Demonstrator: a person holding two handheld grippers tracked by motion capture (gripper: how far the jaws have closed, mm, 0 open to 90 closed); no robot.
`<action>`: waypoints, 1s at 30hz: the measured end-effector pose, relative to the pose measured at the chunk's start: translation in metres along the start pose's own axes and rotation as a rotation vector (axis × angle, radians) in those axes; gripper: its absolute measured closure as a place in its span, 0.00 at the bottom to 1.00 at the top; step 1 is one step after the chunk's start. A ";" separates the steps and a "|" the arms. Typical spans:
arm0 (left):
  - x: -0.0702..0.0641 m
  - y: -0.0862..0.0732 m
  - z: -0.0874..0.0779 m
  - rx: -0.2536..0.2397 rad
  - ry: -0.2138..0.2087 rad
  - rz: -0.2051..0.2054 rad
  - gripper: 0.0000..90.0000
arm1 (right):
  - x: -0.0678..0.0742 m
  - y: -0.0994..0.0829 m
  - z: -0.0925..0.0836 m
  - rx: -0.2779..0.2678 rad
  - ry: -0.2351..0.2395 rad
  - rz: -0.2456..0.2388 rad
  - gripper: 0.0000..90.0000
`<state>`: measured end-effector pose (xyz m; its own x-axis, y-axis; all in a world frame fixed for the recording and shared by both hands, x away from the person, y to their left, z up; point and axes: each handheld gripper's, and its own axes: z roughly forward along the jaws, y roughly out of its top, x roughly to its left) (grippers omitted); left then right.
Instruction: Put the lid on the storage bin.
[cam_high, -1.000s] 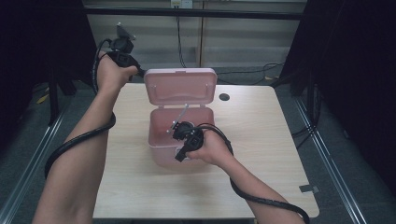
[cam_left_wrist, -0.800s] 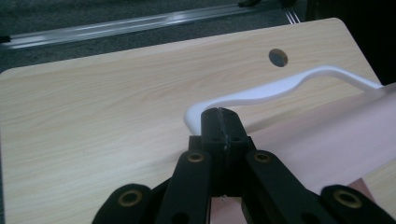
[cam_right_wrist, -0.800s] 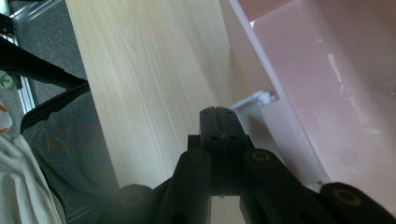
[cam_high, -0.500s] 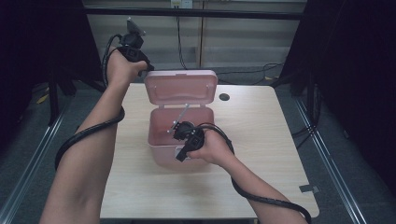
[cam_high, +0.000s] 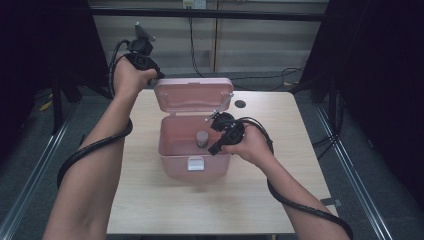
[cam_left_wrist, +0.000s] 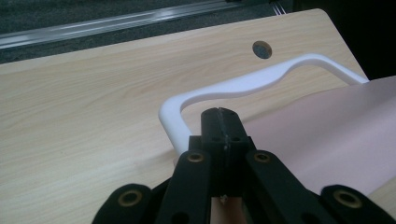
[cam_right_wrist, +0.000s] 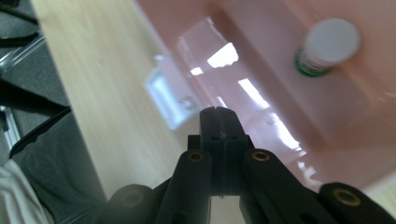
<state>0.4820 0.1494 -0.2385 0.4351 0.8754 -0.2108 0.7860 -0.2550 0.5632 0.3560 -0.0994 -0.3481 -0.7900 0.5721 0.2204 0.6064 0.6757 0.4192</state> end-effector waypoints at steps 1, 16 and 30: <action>0.000 -0.001 0.000 0.001 0.002 0.005 1.00 | -0.004 -0.001 -0.001 -0.001 -0.008 0.011 1.00; 0.005 -0.014 0.002 0.015 -0.011 -0.008 1.00 | -0.026 -0.004 -0.007 -0.037 -0.020 0.065 1.00; 0.002 -0.024 0.005 0.021 -0.025 -0.001 1.00 | -0.035 -0.005 -0.012 -0.057 -0.030 0.082 1.00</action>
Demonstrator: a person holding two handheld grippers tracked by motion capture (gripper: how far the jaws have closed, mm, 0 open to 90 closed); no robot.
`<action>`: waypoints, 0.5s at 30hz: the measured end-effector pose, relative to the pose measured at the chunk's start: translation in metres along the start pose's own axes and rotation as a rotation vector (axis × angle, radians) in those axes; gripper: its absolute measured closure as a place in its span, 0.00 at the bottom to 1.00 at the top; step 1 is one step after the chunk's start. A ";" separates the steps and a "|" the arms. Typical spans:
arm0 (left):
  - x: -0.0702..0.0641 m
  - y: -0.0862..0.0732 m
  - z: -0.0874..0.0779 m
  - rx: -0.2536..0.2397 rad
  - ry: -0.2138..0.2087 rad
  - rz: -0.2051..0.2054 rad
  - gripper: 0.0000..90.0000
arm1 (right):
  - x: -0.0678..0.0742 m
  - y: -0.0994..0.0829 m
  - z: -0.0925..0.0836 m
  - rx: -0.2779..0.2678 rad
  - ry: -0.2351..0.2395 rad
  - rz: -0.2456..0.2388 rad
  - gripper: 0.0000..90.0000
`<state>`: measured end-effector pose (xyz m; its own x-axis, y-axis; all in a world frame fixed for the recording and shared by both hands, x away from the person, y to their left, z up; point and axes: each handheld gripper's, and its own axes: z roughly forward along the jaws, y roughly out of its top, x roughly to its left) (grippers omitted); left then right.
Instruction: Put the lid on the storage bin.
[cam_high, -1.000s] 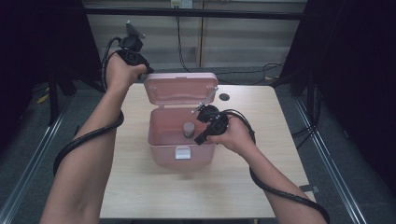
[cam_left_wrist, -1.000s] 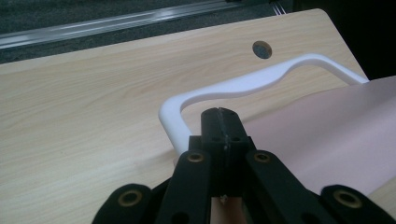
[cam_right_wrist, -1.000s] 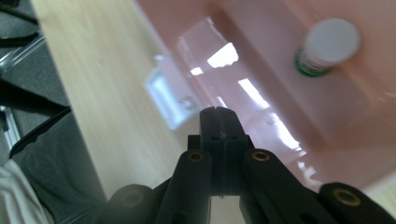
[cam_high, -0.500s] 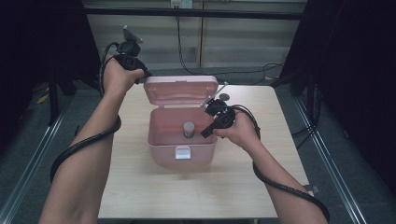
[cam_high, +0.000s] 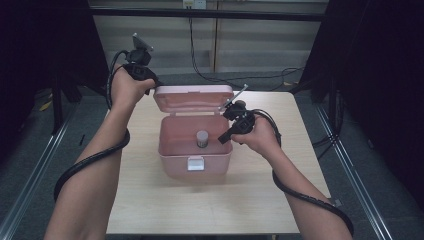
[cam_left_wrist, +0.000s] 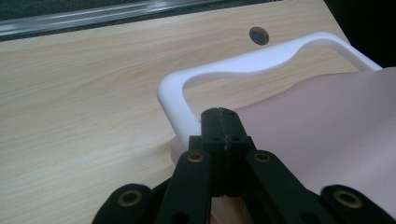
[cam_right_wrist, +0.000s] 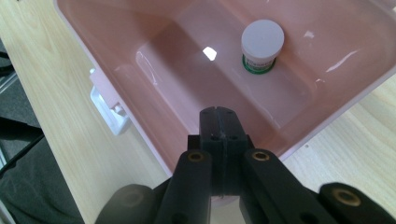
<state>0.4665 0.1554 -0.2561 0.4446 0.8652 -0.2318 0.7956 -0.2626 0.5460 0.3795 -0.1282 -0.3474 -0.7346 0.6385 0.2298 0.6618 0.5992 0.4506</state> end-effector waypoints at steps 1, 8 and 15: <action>0.000 -0.001 0.000 0.000 0.000 0.001 1.00 | 0.000 0.000 0.000 -0.001 -0.008 -0.006 1.00; 0.000 -0.005 0.001 0.009 -0.001 -0.002 1.00 | -0.001 0.002 -0.004 -0.017 0.002 0.001 1.00; -0.001 -0.011 0.002 0.005 -0.007 0.000 1.00 | -0.002 0.003 -0.005 -0.020 -0.003 -0.009 1.00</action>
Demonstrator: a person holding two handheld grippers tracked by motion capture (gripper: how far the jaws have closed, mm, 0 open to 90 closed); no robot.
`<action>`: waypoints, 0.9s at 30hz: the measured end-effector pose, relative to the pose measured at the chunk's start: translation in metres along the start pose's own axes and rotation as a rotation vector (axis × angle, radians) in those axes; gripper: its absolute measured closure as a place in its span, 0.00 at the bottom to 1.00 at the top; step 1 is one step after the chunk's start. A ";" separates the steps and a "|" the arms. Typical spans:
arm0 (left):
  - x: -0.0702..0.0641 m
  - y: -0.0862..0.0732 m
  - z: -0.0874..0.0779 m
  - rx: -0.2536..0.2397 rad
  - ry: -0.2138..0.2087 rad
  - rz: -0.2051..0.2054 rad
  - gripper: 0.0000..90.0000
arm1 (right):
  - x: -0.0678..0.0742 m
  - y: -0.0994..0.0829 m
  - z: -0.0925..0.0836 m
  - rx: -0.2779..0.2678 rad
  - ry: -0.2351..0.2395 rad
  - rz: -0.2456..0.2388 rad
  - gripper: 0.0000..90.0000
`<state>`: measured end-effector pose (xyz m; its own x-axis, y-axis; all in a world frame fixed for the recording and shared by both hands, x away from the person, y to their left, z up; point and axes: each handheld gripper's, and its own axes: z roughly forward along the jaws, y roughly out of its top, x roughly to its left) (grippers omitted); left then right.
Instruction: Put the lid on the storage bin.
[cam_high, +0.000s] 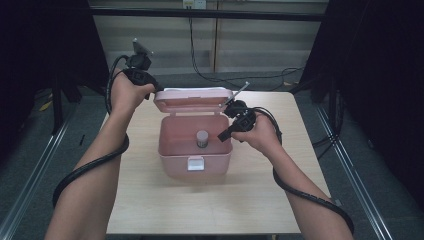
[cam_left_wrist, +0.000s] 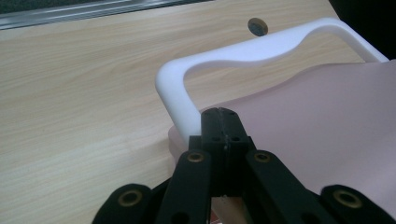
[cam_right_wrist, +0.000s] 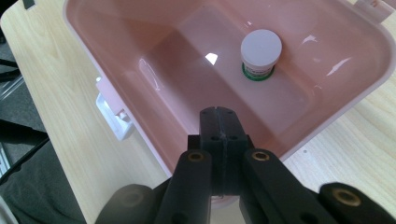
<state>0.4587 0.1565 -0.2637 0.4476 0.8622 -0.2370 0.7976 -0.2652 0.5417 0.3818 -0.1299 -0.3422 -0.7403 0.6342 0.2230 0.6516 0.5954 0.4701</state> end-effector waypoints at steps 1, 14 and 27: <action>0.000 -0.001 0.000 -0.002 0.000 0.003 1.00 | 0.000 0.000 0.000 -0.003 0.000 0.001 1.00; 0.001 -0.004 -0.005 -0.008 0.011 0.006 1.00 | 0.006 -0.007 -0.003 -0.007 0.006 -0.013 1.00; 0.000 -0.008 -0.006 -0.006 0.017 0.007 1.00 | 0.003 -0.011 -0.016 -0.045 0.003 0.004 1.00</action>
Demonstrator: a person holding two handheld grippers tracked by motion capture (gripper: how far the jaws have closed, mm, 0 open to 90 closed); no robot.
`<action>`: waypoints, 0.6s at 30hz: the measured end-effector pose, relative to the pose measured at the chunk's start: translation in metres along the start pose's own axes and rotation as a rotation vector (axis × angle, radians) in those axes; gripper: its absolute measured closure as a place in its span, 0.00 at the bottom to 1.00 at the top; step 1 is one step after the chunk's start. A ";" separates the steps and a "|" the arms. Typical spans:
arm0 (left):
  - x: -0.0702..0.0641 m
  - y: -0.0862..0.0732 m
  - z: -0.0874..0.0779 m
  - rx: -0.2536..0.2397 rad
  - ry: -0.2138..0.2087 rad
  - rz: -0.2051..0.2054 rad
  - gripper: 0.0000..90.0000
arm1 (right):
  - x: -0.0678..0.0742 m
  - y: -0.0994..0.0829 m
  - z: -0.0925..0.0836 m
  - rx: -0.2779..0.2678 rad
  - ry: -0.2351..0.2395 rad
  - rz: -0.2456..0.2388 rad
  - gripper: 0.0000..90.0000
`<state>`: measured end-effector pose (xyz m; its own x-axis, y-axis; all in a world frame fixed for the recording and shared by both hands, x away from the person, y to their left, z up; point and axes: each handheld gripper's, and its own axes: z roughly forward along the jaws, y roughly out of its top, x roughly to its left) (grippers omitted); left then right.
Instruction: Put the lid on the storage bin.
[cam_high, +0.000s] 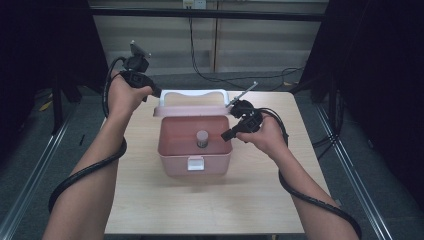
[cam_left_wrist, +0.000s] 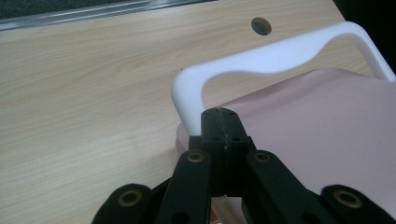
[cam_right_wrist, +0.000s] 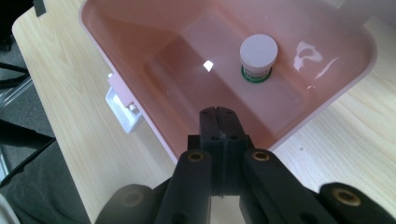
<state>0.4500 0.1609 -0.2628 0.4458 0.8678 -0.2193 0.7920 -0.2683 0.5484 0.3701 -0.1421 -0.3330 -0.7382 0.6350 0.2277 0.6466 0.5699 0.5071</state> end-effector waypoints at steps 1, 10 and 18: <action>0.000 -0.001 0.000 -0.002 -0.001 0.004 1.00 | 0.000 0.000 0.000 -0.001 0.002 0.000 1.00; 0.002 -0.007 0.001 -0.002 -0.002 -0.004 1.00 | -0.002 -0.007 0.003 -0.009 0.002 0.000 1.00; 0.006 -0.013 0.004 -0.008 0.001 -0.011 0.98 | -0.002 -0.009 0.004 -0.018 0.010 -0.002 1.00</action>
<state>0.4440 0.1682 -0.2743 0.4367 0.8712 -0.2241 0.7934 -0.2556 0.5524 0.3661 -0.1464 -0.3417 -0.7416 0.6283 0.2352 0.6416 0.5617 0.5223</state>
